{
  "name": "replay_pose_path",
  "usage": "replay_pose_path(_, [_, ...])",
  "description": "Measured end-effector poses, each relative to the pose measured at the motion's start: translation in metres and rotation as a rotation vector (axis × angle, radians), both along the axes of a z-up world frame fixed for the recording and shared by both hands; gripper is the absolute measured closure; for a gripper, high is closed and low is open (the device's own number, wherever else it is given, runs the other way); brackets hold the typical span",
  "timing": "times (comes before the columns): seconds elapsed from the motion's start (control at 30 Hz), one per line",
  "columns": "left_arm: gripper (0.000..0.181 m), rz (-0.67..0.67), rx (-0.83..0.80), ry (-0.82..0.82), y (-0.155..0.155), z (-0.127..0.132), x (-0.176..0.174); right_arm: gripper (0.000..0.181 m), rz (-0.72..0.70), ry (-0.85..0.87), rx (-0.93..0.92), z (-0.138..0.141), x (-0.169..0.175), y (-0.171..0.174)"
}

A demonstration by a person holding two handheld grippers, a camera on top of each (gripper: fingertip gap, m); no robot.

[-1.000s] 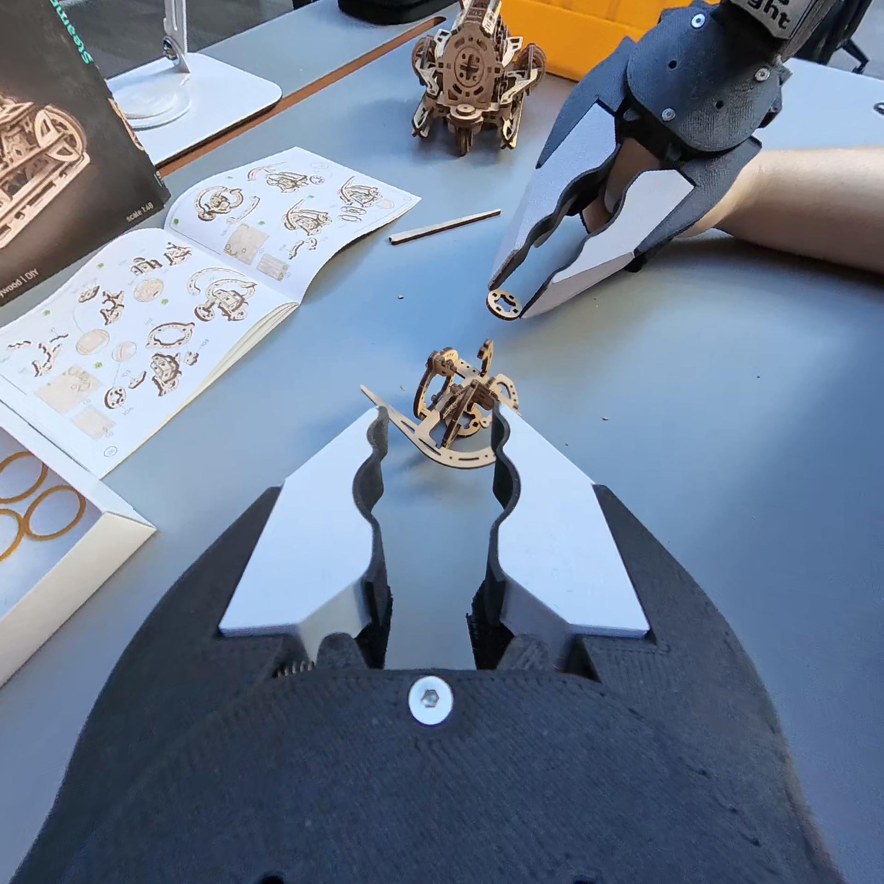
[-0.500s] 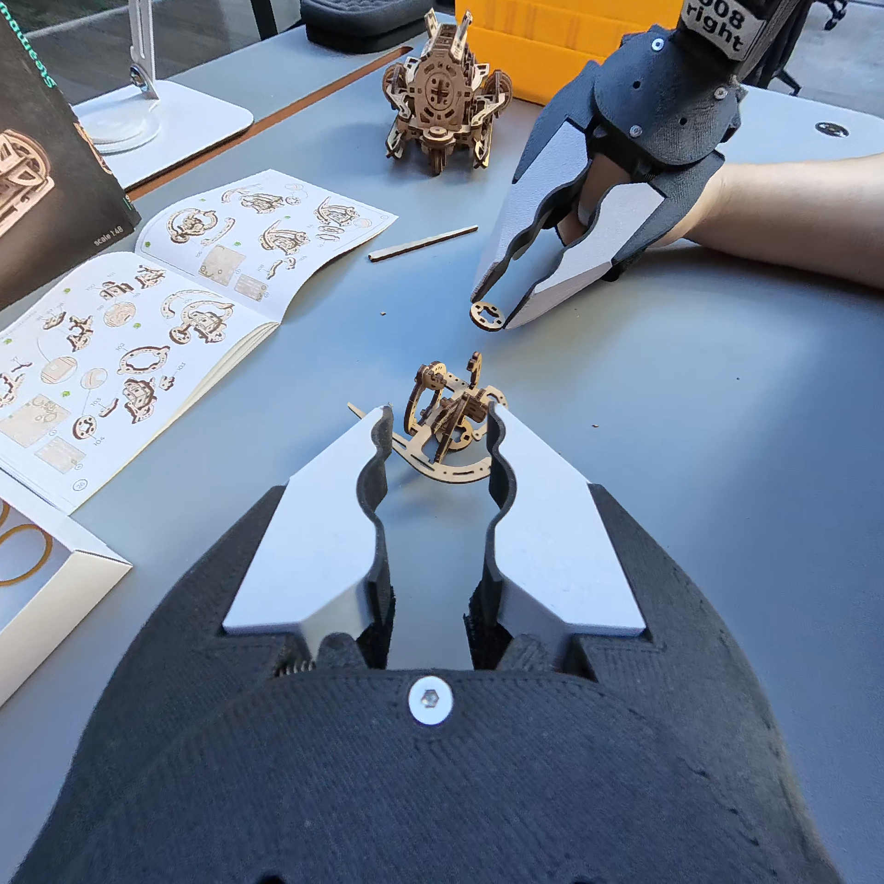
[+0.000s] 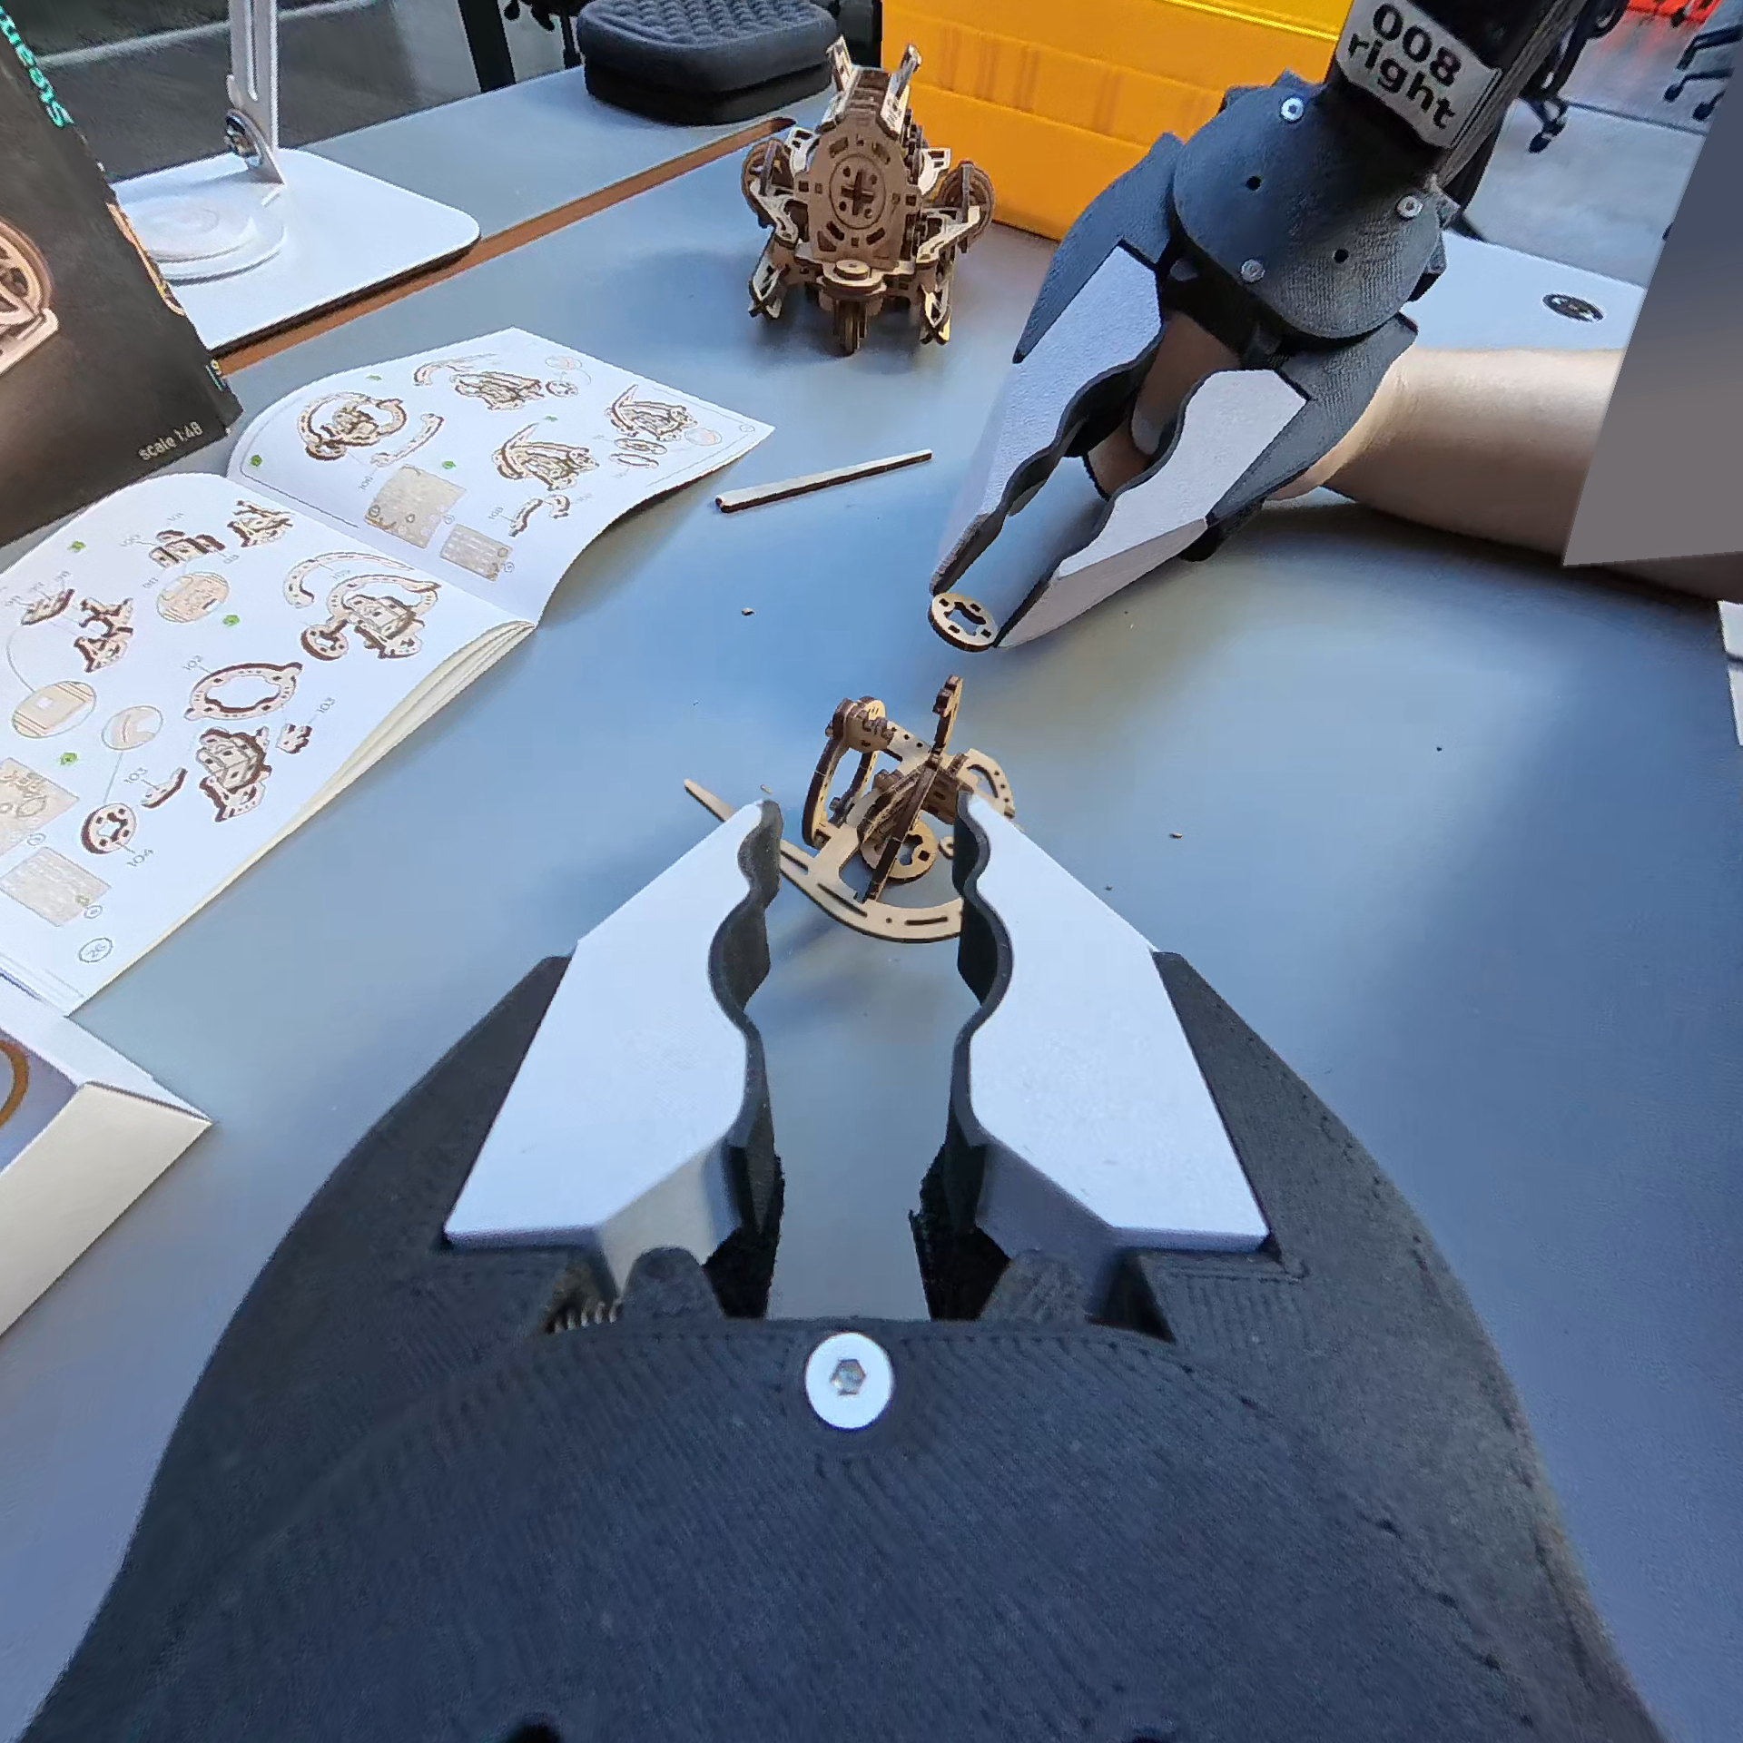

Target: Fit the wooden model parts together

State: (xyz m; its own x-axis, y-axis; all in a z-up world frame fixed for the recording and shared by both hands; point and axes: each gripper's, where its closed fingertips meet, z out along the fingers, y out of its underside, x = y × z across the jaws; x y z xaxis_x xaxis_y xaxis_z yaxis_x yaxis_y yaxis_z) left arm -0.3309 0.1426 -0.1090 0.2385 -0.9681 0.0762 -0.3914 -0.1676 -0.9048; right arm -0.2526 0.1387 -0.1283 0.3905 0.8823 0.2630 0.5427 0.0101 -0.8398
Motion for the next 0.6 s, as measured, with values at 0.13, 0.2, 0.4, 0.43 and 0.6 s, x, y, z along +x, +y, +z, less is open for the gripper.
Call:
replay_pose_path(0.13, [0.147,0.001,-0.011,-0.004,0.0002,-0.0032,-0.0011,0.161,0.001,-0.004,0.002,-0.0005,-0.0001,-0.0003])
replay_pose_path(0.2, [0.147,0.002,-0.013,-0.003,0.0007,-0.0043,-0.0015,0.161,0.002,-0.006,0.003,-0.0007,-0.0002,-0.0004])
replay_pose_path(0.4, [0.148,0.003,-0.012,0.002,0.0022,-0.0059,-0.0022,0.161,0.005,-0.017,0.007,-0.002,-0.0008,-0.001])
replay_pose_path(0.43, [0.148,0.003,-0.011,0.001,0.002,-0.0059,-0.0023,0.161,0.005,-0.019,0.008,-0.0022,-0.0008,-0.0011])
replay_pose_path(0.6, [0.149,0.006,-0.01,-0.003,0.0026,-0.0059,-0.0033,0.161,0.007,-0.026,0.012,-0.003,-0.0012,-0.0016])
